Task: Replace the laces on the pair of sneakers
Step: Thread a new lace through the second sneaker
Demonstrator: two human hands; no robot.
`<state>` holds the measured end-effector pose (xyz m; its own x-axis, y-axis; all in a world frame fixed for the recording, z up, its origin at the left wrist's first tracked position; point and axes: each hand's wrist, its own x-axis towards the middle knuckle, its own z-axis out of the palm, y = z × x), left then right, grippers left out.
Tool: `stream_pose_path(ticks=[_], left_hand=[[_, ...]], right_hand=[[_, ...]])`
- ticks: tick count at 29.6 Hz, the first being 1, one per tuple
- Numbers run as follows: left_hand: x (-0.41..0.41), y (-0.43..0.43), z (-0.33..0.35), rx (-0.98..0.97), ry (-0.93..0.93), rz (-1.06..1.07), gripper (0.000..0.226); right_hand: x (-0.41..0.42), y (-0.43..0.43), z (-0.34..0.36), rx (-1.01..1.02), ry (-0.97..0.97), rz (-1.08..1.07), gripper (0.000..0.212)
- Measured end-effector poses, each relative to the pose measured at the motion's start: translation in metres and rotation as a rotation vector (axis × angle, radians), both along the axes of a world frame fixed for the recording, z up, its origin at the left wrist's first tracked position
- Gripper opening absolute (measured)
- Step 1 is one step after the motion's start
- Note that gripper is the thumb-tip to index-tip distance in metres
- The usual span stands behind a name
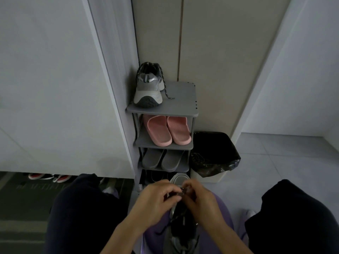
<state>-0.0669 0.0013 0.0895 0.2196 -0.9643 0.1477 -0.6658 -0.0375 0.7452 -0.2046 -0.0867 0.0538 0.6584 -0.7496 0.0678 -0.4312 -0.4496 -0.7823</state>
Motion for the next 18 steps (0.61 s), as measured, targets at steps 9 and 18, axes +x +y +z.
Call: stream_pose_path(ticks=[9, 18], left_hand=[[0.027, 0.012, -0.034, 0.304, 0.030, 0.137, 0.024], [0.001, 0.004, -0.044, 0.254, 0.458, 0.231, 0.024]], right_hand=[[-0.001, -0.013, 0.017, 0.248, -0.172, -0.143, 0.022], [0.013, -0.015, 0.022, 0.284, -0.143, -0.056, 0.014]])
